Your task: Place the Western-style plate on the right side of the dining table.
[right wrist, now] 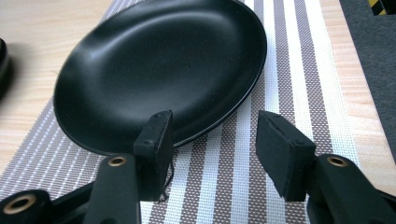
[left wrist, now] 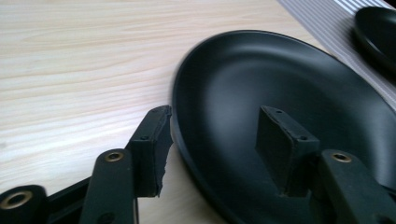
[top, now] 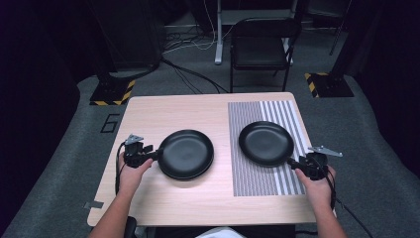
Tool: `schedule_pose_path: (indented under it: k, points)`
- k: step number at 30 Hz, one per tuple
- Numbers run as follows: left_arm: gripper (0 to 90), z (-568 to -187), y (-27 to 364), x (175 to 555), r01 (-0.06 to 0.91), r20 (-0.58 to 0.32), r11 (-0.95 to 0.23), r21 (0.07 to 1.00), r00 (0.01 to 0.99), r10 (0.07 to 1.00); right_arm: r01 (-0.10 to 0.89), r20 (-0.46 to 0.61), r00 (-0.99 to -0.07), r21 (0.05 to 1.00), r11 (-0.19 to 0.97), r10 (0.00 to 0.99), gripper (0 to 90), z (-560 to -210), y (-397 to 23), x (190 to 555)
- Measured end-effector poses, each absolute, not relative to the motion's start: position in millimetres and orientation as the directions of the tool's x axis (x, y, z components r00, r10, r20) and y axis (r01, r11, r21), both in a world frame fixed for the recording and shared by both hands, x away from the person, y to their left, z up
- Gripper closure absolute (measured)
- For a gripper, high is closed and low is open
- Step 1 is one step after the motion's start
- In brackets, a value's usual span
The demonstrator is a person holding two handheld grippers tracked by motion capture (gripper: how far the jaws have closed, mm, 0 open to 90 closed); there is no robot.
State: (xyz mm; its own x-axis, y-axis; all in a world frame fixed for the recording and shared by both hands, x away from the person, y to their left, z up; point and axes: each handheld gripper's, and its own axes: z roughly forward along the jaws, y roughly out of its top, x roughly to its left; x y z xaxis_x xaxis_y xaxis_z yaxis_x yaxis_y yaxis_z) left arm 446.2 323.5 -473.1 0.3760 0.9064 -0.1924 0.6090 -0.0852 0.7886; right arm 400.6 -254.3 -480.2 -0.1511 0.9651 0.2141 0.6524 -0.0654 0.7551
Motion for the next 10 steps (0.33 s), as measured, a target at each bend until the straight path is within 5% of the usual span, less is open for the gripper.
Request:
schedule_pose_path:
  k: [10]
  points:
    - [41.5,-475.3,339.9,451.1,0.594,-0.204,-0.038,0.803,0.335,0.92,0.643,0.19,-0.151,0.764,-0.049,0.97,44.4,-482.1,-259.2,399.4]
